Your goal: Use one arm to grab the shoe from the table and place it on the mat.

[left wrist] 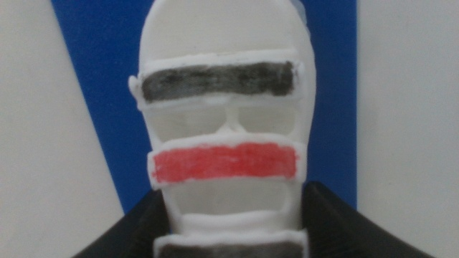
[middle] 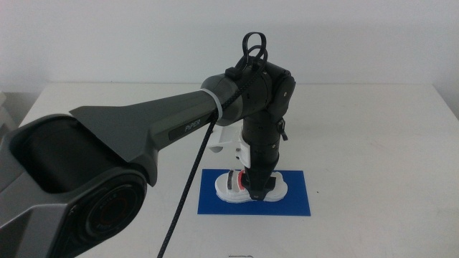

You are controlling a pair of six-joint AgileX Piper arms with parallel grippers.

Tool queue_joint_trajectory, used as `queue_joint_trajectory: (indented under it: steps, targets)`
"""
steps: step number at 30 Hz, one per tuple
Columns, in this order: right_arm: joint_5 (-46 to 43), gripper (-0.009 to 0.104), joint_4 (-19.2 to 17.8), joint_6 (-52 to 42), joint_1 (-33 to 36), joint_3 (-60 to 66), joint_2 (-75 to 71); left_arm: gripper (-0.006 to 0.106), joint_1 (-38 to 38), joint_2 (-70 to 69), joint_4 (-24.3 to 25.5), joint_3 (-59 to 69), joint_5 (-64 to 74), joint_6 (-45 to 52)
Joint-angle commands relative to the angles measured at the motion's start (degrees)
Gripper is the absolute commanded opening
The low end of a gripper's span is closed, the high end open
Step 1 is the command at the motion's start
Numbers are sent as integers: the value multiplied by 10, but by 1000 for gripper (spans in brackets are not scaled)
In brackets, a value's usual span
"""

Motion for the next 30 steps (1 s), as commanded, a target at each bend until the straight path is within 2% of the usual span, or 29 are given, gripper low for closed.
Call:
queue_joint_trajectory:
  steps: [1, 5, 9, 10, 16, 30]
  targets:
    - [-32, 94, -5, -7, -2, -11, -11, 65, -1, -32, -2, -14, 28, -14]
    - [-32, 94, -5, -7, -2, -11, -11, 74, -1, -32, 0, -14, 28, -14]
    - [-32, 94, -5, -7, -2, -11, -11, 77, -1, -32, 0, -14, 29, -14]
    - [-32, 94, -5, -7, -2, -11, -11, 82, -1, -35, 0, -28, 57, -14]
    - [-32, 94, -5, -7, -2, -11, -11, 91, -1, -36, 0, -68, 56, -13]
    - [-32, 94, -5, -7, -2, -11, -11, 91, -2, -112, -6, -71, 55, 9]
